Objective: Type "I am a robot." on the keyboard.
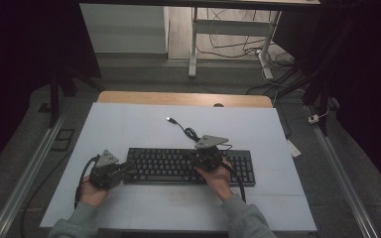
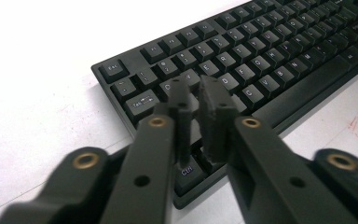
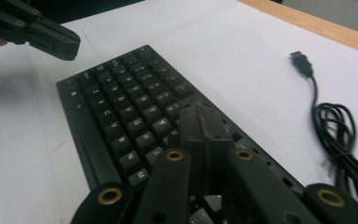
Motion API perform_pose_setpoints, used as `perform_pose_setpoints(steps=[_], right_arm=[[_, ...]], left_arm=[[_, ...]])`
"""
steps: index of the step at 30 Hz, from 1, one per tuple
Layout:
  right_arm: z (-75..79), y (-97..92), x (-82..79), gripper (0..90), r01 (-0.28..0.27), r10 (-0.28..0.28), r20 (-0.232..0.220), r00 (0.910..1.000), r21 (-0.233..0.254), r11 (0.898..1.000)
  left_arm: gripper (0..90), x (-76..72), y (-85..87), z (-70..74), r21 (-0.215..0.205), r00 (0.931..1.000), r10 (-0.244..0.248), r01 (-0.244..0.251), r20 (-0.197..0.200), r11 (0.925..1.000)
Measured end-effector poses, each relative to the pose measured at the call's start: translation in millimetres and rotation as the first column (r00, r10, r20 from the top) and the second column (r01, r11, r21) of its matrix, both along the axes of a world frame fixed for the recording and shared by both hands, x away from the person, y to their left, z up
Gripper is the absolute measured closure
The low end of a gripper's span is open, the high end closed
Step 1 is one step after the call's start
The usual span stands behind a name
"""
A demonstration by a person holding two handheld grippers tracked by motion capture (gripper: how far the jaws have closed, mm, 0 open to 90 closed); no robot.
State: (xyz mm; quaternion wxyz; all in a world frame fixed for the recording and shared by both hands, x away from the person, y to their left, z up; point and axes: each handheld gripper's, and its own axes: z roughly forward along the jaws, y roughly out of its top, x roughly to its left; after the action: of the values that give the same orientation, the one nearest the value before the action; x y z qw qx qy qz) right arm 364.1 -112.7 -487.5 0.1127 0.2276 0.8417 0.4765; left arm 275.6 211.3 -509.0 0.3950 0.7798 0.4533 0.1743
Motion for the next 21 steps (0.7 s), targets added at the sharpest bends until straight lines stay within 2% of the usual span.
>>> perform_pose_setpoints(steps=[2, 9, 21], right_arm=[[-1.2, 4.2, 0.1, 89.5, -0.012, 0.012, 0.001, 0.9999, -0.005, 1.000], [-6.2, 16.7, 1.8, 89.5, -0.039, 0.039, -0.008, 0.9992, -0.030, 0.999], [-12.8, 20.5, 5.1, 89.5, -0.043, 0.042, -0.028, 0.9987, -0.049, 0.998]], left_arm=[[88.1, 0.5, -1.1, -1.6, 0.001, 0.9999, -0.007, 0.007, -0.008, 1.0000], [88.3, 3.6, -5.1, -7.8, 0.020, 0.9992, -0.022, 0.023, -0.032, 0.9995], [88.3, 8.4, -5.7, -16.1, 0.043, 0.9985, -0.010, 0.012, -0.053, 0.9990]])
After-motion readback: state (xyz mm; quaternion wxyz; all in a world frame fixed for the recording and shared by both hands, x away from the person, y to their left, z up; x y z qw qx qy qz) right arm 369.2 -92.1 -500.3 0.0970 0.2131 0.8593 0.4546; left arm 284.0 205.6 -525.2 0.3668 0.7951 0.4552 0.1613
